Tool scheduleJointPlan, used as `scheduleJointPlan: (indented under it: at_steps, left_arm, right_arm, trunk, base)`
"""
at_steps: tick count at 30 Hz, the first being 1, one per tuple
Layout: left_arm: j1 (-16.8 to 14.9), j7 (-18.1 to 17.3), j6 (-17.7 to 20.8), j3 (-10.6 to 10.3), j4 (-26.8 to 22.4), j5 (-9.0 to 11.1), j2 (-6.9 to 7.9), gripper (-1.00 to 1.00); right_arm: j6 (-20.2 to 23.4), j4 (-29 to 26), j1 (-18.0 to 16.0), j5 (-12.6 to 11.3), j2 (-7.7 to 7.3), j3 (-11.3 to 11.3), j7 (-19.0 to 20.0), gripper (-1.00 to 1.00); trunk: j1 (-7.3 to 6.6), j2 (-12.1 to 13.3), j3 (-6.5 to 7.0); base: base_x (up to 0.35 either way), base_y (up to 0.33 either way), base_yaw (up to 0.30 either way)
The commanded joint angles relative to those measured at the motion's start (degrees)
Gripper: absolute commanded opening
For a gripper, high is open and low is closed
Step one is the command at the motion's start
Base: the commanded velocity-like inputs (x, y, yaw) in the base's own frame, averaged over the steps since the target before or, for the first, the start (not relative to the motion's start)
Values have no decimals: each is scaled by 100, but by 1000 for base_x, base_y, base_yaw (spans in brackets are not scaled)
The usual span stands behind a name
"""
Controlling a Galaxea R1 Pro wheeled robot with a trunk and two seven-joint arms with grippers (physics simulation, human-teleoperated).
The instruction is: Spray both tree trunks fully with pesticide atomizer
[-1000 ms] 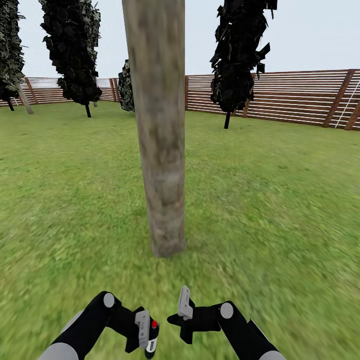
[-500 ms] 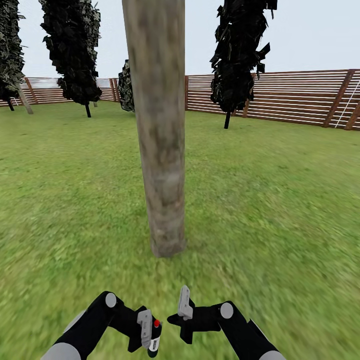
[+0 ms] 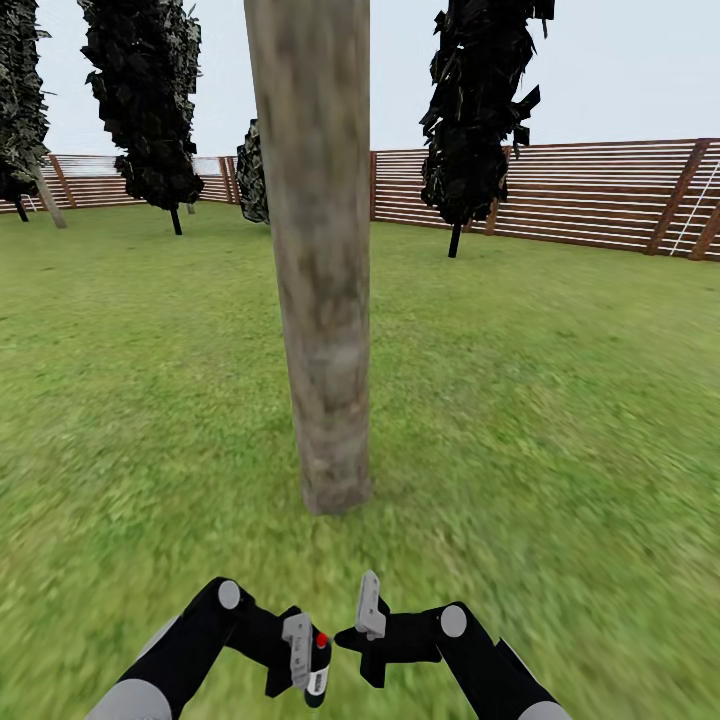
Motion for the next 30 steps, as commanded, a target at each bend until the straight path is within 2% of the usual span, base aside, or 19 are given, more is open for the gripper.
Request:
scheduleJointPlan:
  at_steps: [1, 8, 21, 27, 30]
  left_arm:
    - [-1, -1, 0, 1, 0, 1, -9, -100]
    - [-2, -2, -9, -1, 0, 2, -72, -100]
    - [-2, -2, -9, -6, 2, -3, -69, -100]
    - [-2, -9, -9, 6, 49, -18, 18, -100]
    - [3, -10, -17, 10, 52, -23, 172, -100]
  right_arm:
    - [0, 2, 0, 0, 0, 0, 0, -100]
    - [0, -4, 0, 0, 0, 0, -1, -100]
    - [0, -4, 0, 0, 0, 0, 0, -100]
    - [0, -4, 0, 1, 0, 0, -1, -100]
    - [0, -1, 0, 0, 0, 0, -1, -100]
  trunk:
    - [0, 0, 0]
    - [0, 0, 0]
    - [0, 0, 0]
    - [0, 0, 0]
    - [0, 0, 0]
  base:
    - [0, 0, 0]
    - [0, 0, 0]
    - [0, 0, 0]
    - [0, 0, 0]
    - [0, 0, 0]
